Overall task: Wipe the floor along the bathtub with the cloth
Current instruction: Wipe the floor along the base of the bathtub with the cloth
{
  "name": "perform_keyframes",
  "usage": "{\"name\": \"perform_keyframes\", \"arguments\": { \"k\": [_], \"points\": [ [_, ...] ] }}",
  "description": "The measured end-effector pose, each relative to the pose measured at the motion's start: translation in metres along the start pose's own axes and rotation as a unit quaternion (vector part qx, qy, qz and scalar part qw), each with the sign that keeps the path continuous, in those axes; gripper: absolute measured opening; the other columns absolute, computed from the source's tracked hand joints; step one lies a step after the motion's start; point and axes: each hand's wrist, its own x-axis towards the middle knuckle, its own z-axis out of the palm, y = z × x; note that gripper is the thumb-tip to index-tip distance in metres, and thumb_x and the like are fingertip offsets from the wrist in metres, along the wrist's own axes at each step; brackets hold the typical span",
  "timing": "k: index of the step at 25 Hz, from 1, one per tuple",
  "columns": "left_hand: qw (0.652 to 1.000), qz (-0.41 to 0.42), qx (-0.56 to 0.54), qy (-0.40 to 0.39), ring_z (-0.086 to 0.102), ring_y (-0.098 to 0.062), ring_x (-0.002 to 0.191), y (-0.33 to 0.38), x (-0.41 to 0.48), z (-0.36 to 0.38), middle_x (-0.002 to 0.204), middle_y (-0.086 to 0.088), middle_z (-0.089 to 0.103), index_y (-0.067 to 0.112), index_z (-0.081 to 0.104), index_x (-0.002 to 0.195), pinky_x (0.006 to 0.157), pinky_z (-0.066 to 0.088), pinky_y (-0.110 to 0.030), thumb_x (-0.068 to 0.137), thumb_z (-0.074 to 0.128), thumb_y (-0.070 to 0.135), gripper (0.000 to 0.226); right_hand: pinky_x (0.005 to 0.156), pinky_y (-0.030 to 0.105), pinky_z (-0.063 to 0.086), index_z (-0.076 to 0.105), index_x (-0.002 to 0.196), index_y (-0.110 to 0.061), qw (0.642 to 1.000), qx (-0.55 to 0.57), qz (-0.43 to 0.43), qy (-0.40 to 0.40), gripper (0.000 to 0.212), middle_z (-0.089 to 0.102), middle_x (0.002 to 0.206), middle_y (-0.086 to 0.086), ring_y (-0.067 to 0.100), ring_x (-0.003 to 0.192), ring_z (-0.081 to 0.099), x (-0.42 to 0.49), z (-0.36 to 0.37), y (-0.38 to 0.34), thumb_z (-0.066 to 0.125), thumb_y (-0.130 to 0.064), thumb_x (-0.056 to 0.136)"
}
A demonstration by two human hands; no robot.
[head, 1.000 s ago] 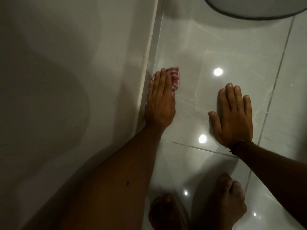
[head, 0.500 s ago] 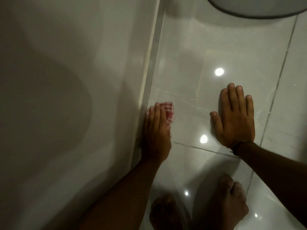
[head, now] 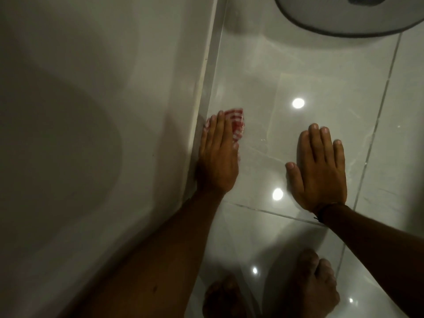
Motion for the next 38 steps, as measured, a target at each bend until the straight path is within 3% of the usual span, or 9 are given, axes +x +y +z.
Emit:
{"name": "perform_keyframes", "arguments": {
  "k": [8,13,16,19,24,27,29,34,38],
  "points": [
    [0.985,-0.017,0.1,-0.139,0.037,-0.044,0.153,-0.038,-0.228,0.011,0.169,-0.016,0.023,0.003,0.026,0.161,0.131,0.009,-0.047,0.1,0.041,0.032,0.07,0.137,0.05,0.0,0.014,0.173,-0.007,1.0,-0.002,0.0,-0.006,0.081,0.009,0.183,0.015,0.035,0.17,0.006,0.0,0.0,-0.001,0.022,-0.056,0.108],
    [0.992,-0.029,0.059,-0.111,0.027,-0.041,0.157,-0.015,-0.146,-0.001,0.17,-0.018,0.025,0.006,0.025,0.162,0.132,0.021,-0.053,0.097,0.061,0.028,0.078,0.137,0.051,0.001,0.014,0.173,-0.008,1.0,0.007,-0.001,-0.005,0.082,0.008,0.183,0.015,0.034,0.17,0.006,-0.001,-0.001,-0.001,0.02,-0.057,0.108],
    [0.999,-0.01,-0.008,-0.047,0.028,-0.037,0.158,0.001,-0.016,-0.009,0.168,-0.02,0.033,0.003,0.032,0.16,0.131,0.025,-0.052,0.108,0.037,0.032,0.061,0.137,0.052,0.002,0.016,0.172,-0.007,1.0,0.008,0.006,-0.008,0.082,0.011,0.182,0.015,0.036,0.169,0.007,0.0,-0.002,-0.002,0.023,-0.056,0.107],
    [0.999,0.009,-0.026,-0.03,0.02,-0.037,0.161,0.009,0.06,-0.014,0.172,-0.021,0.024,0.001,0.022,0.162,0.132,0.018,-0.053,0.104,0.019,0.036,0.068,0.136,0.055,0.005,0.018,0.172,-0.006,1.0,0.009,0.01,-0.008,0.081,0.013,0.182,0.017,0.037,0.169,0.01,0.001,-0.005,-0.003,0.027,-0.054,0.107],
    [1.0,0.0,0.001,0.027,0.022,-0.033,0.16,-0.007,-0.032,0.01,0.167,-0.021,0.034,0.002,0.031,0.16,0.132,0.022,-0.049,0.108,0.041,0.026,0.058,0.136,0.056,0.007,0.016,0.172,-0.006,1.0,0.008,0.006,-0.016,0.082,0.011,0.182,0.017,0.037,0.169,0.008,0.0,-0.004,-0.003,0.026,-0.054,0.107],
    [0.998,-0.044,0.034,-0.038,0.003,-0.027,0.164,-0.017,-0.138,0.011,0.174,-0.014,0.019,0.011,0.015,0.166,0.133,0.016,-0.047,0.106,0.039,0.034,0.068,0.136,0.054,0.004,0.016,0.172,-0.006,1.0,0.008,0.003,-0.015,0.081,0.01,0.182,0.016,0.036,0.169,0.007,-0.001,-0.004,-0.001,0.025,-0.054,0.107],
    [0.995,-0.045,0.031,-0.078,0.015,-0.035,0.162,-0.023,-0.167,0.011,0.173,-0.016,0.021,0.009,0.019,0.165,0.131,0.019,-0.05,0.105,0.033,0.04,0.069,0.137,0.053,0.002,0.016,0.172,-0.006,1.0,0.011,0.002,-0.007,0.081,0.01,0.182,0.016,0.035,0.17,0.006,-0.001,-0.003,-0.002,0.026,-0.053,0.107],
    [0.999,-0.028,-0.012,-0.011,0.028,-0.04,0.157,-0.002,-0.076,0.0,0.167,-0.022,0.034,0.003,0.028,0.16,0.131,0.023,-0.051,0.103,0.052,0.023,0.066,0.137,0.052,0.001,0.016,0.172,-0.006,1.0,0.007,0.005,-0.01,0.081,0.009,0.182,0.016,0.035,0.17,0.006,-0.001,-0.003,-0.002,0.029,-0.052,0.107],
    [0.999,-0.007,-0.053,0.009,0.026,-0.038,0.159,0.009,0.027,-0.008,0.169,-0.022,0.031,0.0,0.027,0.16,0.132,0.02,-0.05,0.105,0.026,0.036,0.065,0.137,0.051,0.001,0.015,0.173,-0.007,1.0,0.009,0.013,-0.018,0.082,0.009,0.182,0.015,0.034,0.17,0.005,-0.001,-0.004,0.0,0.028,-0.054,0.107]
  ]
}}
